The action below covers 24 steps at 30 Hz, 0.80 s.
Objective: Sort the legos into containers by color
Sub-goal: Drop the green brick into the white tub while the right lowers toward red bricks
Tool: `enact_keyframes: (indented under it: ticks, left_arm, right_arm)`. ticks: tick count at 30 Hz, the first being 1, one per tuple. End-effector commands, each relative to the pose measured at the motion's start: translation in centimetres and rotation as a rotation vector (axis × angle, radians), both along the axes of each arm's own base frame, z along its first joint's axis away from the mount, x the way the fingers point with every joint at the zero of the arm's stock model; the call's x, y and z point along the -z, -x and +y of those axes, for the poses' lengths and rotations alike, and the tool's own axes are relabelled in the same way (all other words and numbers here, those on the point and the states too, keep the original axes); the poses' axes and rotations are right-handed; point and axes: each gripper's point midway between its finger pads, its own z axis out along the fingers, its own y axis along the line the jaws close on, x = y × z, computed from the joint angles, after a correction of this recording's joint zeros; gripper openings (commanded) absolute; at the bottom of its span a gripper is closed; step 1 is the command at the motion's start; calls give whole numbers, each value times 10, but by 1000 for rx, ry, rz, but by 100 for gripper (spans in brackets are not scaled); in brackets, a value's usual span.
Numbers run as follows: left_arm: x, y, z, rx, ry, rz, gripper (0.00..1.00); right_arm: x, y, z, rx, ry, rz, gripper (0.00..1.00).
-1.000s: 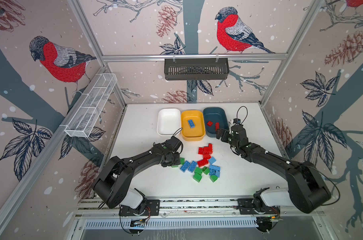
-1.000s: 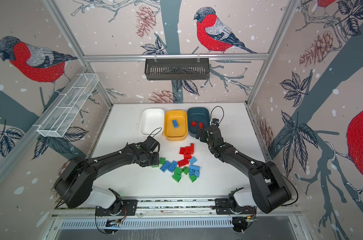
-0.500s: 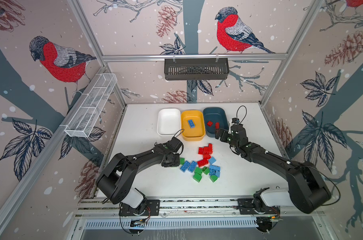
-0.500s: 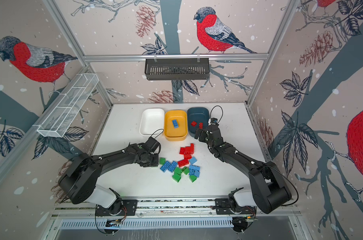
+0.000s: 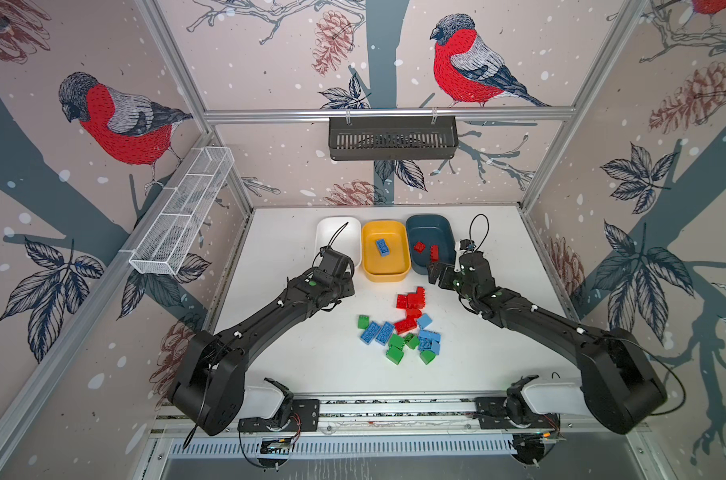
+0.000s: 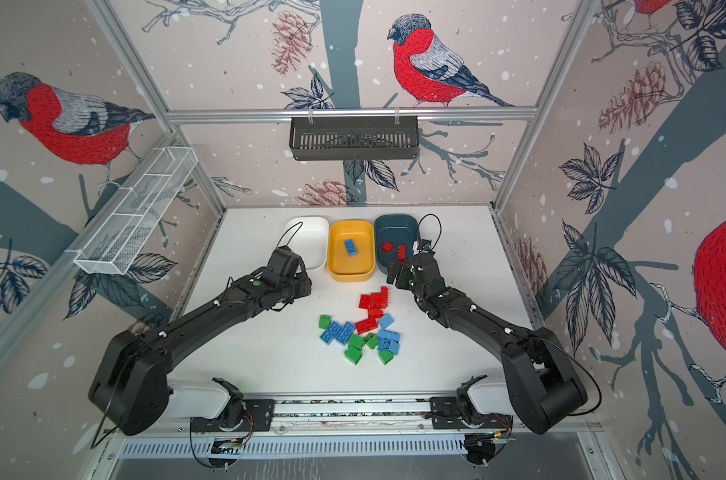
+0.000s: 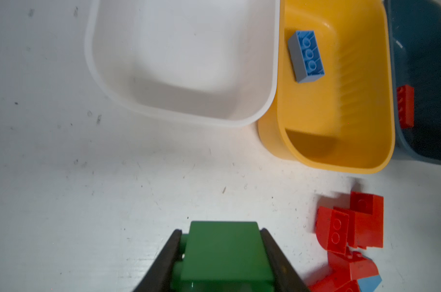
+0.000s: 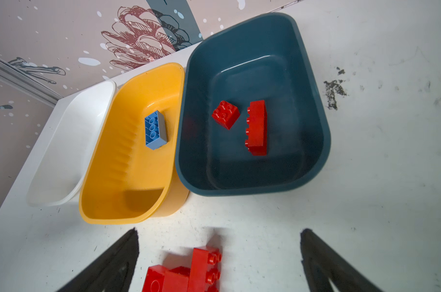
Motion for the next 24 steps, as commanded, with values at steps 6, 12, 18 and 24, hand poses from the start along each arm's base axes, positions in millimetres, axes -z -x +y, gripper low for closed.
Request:
enact_keyframes:
  ticks: [6,12,18,24]
  left_arm:
    - [-30,-73,13,-104,30,-171,36]
    - [-18,-112,21,-151,13,-166,36]
    - [1,-136,21,-151,-5,-115,41]
    - [9,-144,18,-135,-14,-81,57]
  right_arm:
    - [29,28,-8,37,20,126,100]
    - [48,44,-2,14,30,189,99]
    - [60,47,16,-27,46,229,96]
    - [62,38,31,-31,32,239,79]
